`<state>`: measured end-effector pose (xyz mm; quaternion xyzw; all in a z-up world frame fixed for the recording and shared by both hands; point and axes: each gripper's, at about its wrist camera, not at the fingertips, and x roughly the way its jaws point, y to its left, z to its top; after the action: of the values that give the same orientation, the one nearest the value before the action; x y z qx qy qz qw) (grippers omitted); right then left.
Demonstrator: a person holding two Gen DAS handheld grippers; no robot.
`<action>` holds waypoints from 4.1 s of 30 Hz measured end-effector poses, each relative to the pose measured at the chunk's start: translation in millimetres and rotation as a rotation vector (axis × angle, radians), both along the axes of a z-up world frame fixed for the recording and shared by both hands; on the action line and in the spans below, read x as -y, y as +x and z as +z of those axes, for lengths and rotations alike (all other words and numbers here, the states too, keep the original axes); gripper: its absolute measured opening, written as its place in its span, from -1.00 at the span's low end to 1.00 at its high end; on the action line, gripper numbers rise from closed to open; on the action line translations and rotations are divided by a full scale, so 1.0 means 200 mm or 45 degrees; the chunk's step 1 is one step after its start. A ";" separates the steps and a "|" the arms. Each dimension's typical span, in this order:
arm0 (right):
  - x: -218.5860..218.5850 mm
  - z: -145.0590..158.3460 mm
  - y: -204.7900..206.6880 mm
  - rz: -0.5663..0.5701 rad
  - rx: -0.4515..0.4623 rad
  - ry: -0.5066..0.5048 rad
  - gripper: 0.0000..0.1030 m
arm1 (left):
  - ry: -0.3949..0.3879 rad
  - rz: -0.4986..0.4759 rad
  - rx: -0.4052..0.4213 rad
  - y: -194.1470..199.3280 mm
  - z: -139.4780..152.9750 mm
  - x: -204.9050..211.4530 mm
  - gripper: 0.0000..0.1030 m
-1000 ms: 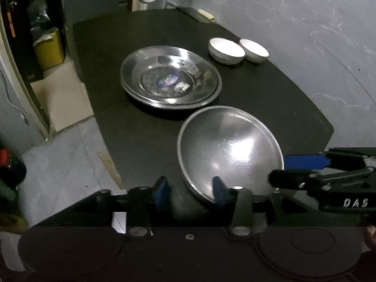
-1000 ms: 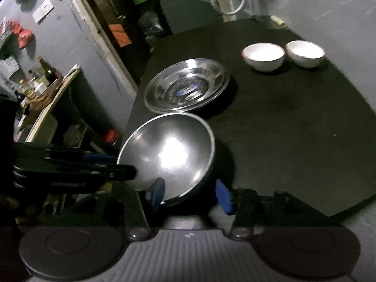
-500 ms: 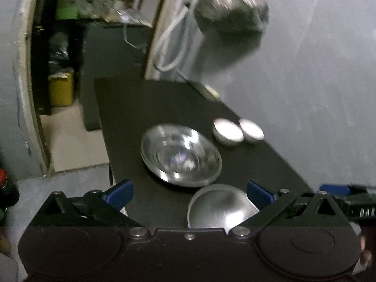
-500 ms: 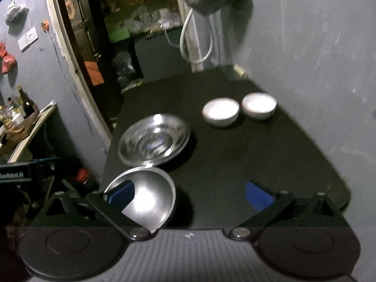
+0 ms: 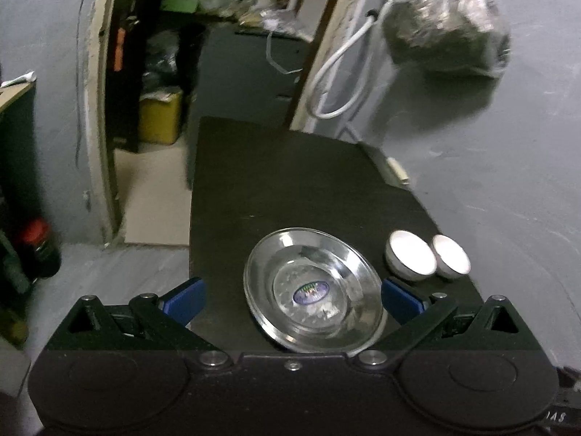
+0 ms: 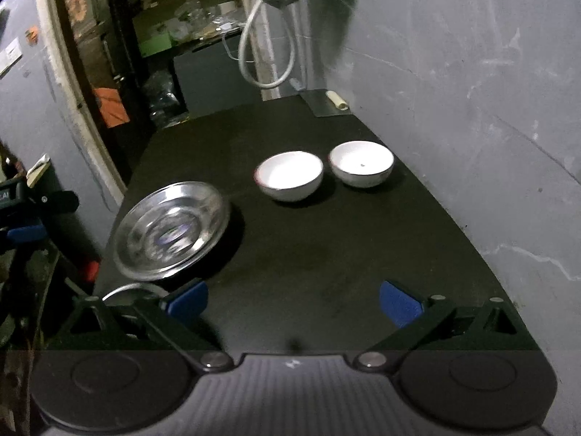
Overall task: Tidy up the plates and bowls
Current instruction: 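Move the open left tool to the rim of a red-rimmed white bowl, then close the left tool on the white bowl rim and lift it, then carry the white bowl over the small steel bowl and lower it inside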
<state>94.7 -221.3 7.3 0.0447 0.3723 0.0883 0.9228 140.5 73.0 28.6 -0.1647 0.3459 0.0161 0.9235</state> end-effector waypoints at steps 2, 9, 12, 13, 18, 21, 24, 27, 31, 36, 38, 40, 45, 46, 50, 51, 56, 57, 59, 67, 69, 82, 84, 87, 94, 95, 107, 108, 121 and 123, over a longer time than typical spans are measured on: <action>0.06 -0.03 0.09 -0.008 0.007 0.039 1.00 | 0.018 0.008 -0.022 0.09 0.01 0.04 0.99; 0.18 -0.09 0.42 0.026 0.058 0.150 1.00 | 0.120 0.030 -0.047 0.47 0.03 0.21 0.98; 0.20 -0.11 0.54 0.019 0.063 0.216 1.00 | 0.154 -0.016 -0.045 0.61 0.02 0.28 0.98; 0.21 -0.12 0.58 0.014 0.055 0.248 1.00 | 0.177 -0.042 -0.042 0.66 0.01 0.31 0.98; 0.24 -0.18 0.75 -0.017 0.008 0.359 0.89 | 0.222 -0.229 -0.071 0.89 -0.07 0.45 0.98; 0.24 -0.23 0.82 -0.016 -0.023 0.400 0.75 | 0.264 -0.346 -0.109 1.02 -0.15 0.53 0.98; 0.23 -0.26 0.87 -0.006 -0.048 0.421 0.59 | 0.330 -0.418 -0.154 1.11 -0.21 0.61 0.98; 0.20 -0.30 0.92 -0.001 -0.073 0.430 0.44 | 0.350 -0.477 -0.173 1.14 -0.26 0.65 0.88; 0.19 -0.33 0.96 0.006 -0.091 0.444 0.24 | 0.304 -0.523 -0.234 1.16 -0.33 0.65 0.48; 0.18 -0.34 0.98 0.010 -0.101 0.463 -0.08 | 0.259 -0.558 -0.276 1.19 -0.38 0.67 -0.05; 0.18 -0.34 0.99 0.012 -0.104 0.465 -0.15 | 0.245 -0.565 -0.287 1.18 -0.39 0.67 -0.20; 0.18 -0.35 1.00 0.013 -0.114 0.468 -0.20 | 0.231 -0.571 -0.295 1.18 -0.40 0.68 -0.28; 0.18 -0.37 0.99 0.015 -0.142 0.472 -0.21 | 0.213 -0.581 -0.328 1.19 -0.41 0.69 -0.51; 0.18 -0.37 0.99 0.016 -0.144 0.474 -0.21 | 0.211 -0.583 -0.334 1.19 -0.41 0.70 -0.60; 0.18 -0.38 1.00 0.020 -0.152 0.484 -0.31 | 0.202 -0.599 -0.344 1.18 -0.42 0.71 -0.73; 0.18 -0.38 1.00 0.024 -0.150 0.487 -0.38 | 0.204 -0.600 -0.344 1.18 -0.42 0.71 -0.73; 0.17 -0.37 0.98 0.021 -0.150 0.484 -0.44 | 0.211 -0.592 -0.334 1.16 -0.41 0.71 -0.78; 0.17 -0.37 0.98 0.021 -0.149 0.485 -0.45 | 0.208 -0.592 -0.326 1.15 -0.41 0.71 -0.78; 0.17 -0.36 0.95 0.026 -0.138 0.485 -0.45 | 0.208 -0.593 -0.314 1.14 -0.39 0.70 -0.78; 0.15 -0.27 0.86 0.049 -0.083 0.493 -0.45 | 0.204 -0.590 -0.253 1.04 -0.30 0.66 -0.78; 0.13 -0.23 0.82 0.059 -0.063 0.490 -0.45 | 0.205 -0.589 -0.232 1.00 -0.26 0.65 -0.78; -0.02 -0.03 0.45 0.161 0.010 0.476 -0.45 | 0.143 -0.536 -0.150 0.58 -0.10 0.44 -0.78; -0.04 -0.02 0.38 0.174 0.007 0.475 -0.45 | 0.128 -0.536 -0.145 0.50 -0.09 0.40 -0.78; -0.07 -0.02 0.28 0.195 -0.013 0.467 -0.45 | 0.112 -0.536 -0.142 0.40 -0.09 0.36 -0.78; -0.17 -0.03 0.02 0.265 -0.074 0.436 -0.45 | 0.073 -0.528 -0.143 0.15 -0.09 0.25 -0.78; -0.18 -0.04 0.00 0.274 -0.081 0.432 -0.45 | 0.071 -0.527 -0.148 0.12 -0.10 0.24 -0.78; -0.30 -0.08 -0.21 0.345 -0.154 0.348 -0.45 | 0.035 -0.510 -0.231 -0.12 -0.19 0.13 -0.78; -0.31 -0.08 -0.22 0.346 -0.162 0.343 -0.45 | 0.032 -0.509 -0.237 -0.13 -0.20 0.12 -0.78; -0.35 -0.11 -0.24 0.340 -0.228 0.265 -0.45 | 0.021 -0.527 -0.313 -0.19 -0.27 0.12 -0.78; -0.36 -0.11 -0.24 0.339 -0.232 0.256 -0.45 | 0.026 -0.529 -0.320 -0.19 -0.27 0.12 -0.78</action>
<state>47.3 -149.9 -14.9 0.0949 0.4463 0.2420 0.8563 101.6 48.7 -25.6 -0.0774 0.4845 -0.1505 0.8583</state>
